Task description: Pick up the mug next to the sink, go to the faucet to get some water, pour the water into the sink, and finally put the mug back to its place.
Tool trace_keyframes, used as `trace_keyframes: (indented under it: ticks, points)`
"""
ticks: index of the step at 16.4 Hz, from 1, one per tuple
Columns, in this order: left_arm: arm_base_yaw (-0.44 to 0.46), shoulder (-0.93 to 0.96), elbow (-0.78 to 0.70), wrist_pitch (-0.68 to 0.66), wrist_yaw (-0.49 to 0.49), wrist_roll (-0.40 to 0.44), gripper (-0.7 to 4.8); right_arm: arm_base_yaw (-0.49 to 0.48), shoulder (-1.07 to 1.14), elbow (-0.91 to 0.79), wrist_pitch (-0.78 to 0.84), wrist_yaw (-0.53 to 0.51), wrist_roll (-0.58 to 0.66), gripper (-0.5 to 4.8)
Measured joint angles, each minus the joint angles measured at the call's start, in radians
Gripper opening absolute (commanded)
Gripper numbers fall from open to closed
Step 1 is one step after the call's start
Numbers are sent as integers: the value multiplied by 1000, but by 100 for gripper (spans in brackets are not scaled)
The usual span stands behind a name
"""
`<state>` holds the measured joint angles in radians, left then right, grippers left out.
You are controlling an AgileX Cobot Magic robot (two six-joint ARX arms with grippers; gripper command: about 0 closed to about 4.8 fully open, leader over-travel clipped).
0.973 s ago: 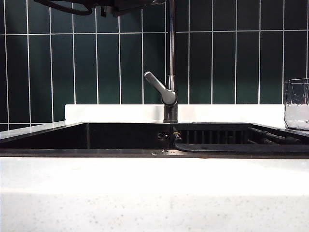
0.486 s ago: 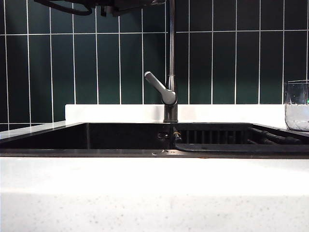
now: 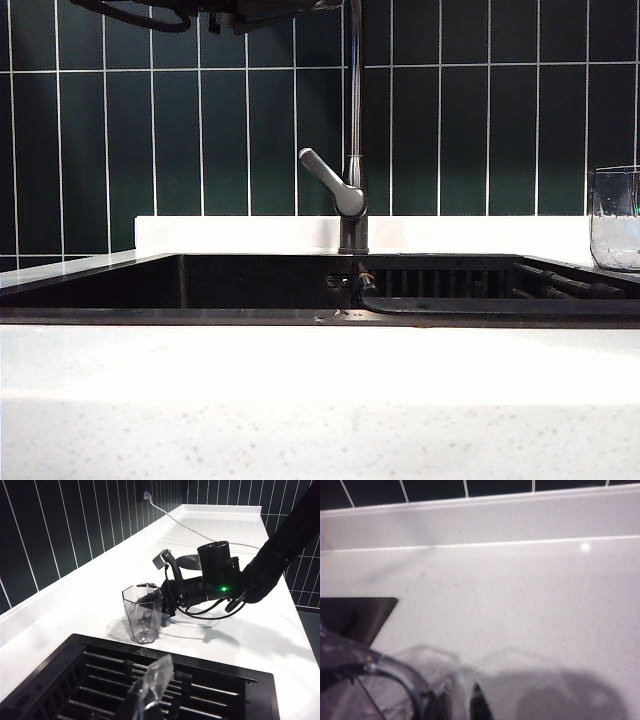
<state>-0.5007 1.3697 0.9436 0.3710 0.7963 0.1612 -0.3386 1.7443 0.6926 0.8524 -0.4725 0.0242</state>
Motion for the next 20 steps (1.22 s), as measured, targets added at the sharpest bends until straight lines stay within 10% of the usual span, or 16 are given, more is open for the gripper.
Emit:
trace_keyframes:
  ticks: [20]
  points:
    - [0, 3, 0, 0, 0, 3, -6, -5, 0, 0, -45, 1, -6, 100]
